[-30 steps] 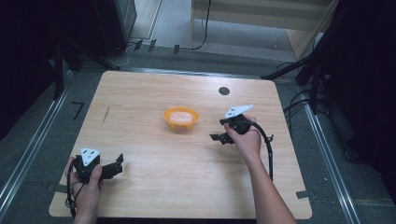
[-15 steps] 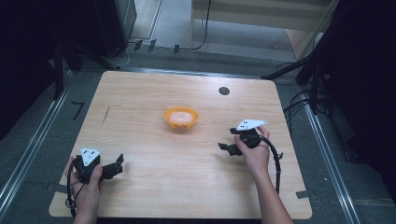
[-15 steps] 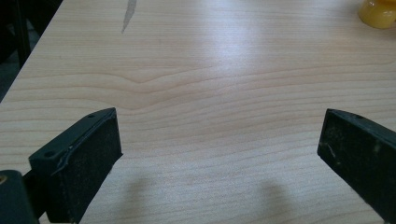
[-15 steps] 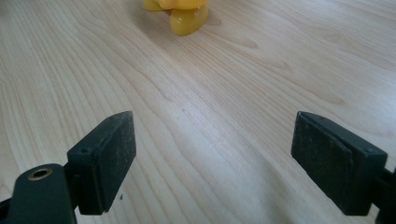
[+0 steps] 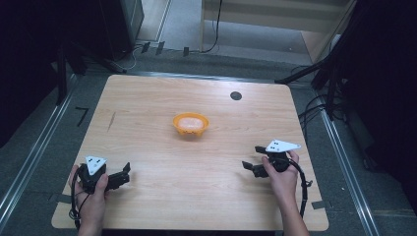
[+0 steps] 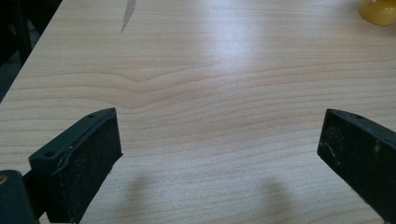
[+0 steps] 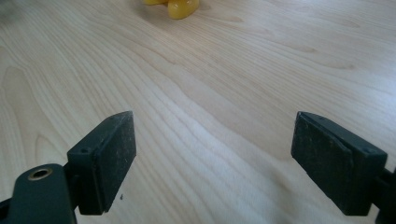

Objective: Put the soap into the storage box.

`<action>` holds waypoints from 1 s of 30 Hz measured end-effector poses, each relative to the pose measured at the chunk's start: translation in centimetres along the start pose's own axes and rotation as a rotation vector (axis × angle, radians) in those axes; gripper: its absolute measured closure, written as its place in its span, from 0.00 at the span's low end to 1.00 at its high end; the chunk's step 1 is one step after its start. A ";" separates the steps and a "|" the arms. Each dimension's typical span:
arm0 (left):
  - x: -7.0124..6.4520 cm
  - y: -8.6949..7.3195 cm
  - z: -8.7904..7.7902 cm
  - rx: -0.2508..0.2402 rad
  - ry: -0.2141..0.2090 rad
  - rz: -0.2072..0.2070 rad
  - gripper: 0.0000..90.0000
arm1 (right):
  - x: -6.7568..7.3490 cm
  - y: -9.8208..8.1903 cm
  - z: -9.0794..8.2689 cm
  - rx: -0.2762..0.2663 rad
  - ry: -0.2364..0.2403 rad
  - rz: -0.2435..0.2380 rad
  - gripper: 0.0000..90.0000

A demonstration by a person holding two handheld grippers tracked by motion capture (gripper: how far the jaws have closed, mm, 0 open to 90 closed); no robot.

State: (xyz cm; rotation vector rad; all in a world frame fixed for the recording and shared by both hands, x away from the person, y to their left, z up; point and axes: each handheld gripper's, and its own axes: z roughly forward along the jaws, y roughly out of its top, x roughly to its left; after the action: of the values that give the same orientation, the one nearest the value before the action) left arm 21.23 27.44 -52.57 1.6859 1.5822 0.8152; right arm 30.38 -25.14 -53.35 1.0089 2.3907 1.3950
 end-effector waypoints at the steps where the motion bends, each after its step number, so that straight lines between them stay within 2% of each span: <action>1: 0.0 0.0 0.0 0.001 0.000 -0.001 0.00 | 0.0 -0.4 -0.4 -0.007 -0.002 0.009 0.16; 17: 0.0 0.0 0.0 0.003 0.001 0.001 0.00 | -0.2 -5.6 -6.0 -0.077 -0.076 0.087 0.16; 21: 0.0 0.0 0.0 0.003 -0.001 0.001 0.00 | -0.1 -6.7 -7.5 -0.102 -0.079 0.108 0.16; 30: 0.0 0.0 0.0 0.005 -0.006 0.001 0.00 | 0.0 -9.0 -10.8 -0.166 -0.142 0.140 0.16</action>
State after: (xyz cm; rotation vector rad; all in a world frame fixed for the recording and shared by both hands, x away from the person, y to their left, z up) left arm 21.22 27.48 -52.58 1.6912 1.5811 0.8066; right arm 21.13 -35.56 -55.02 1.2062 2.1015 1.4849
